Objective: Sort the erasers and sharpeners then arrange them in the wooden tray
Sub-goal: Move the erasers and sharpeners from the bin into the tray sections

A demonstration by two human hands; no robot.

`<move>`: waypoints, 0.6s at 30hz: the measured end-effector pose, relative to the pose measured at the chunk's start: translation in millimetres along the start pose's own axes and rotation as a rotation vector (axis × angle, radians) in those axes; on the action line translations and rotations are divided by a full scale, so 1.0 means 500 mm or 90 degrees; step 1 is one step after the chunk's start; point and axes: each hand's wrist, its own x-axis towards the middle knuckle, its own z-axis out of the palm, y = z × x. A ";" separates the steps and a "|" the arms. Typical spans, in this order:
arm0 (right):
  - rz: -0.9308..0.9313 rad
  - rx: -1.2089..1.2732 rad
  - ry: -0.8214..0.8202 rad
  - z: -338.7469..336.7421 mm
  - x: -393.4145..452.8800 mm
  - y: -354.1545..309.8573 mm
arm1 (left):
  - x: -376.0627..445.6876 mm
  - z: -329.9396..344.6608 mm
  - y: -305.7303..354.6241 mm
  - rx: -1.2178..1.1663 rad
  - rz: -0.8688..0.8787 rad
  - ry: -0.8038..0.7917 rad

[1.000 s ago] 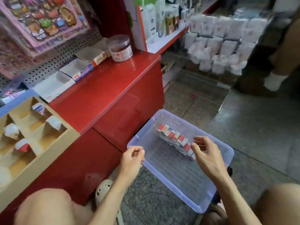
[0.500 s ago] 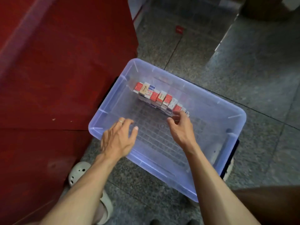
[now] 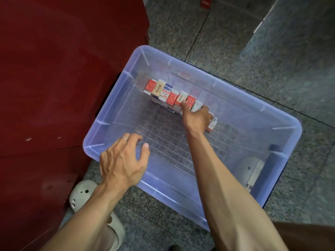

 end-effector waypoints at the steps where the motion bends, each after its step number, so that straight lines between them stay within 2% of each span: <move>1: 0.019 0.029 0.016 0.005 0.002 -0.002 | 0.000 0.001 0.000 -0.004 0.002 0.001; 6: 0.066 0.115 0.043 0.024 0.018 0.004 | -0.001 0.004 -0.002 -0.003 0.011 0.012; 18: 0.098 0.187 0.010 0.032 0.045 0.010 | -0.003 0.004 -0.004 -0.006 0.022 0.040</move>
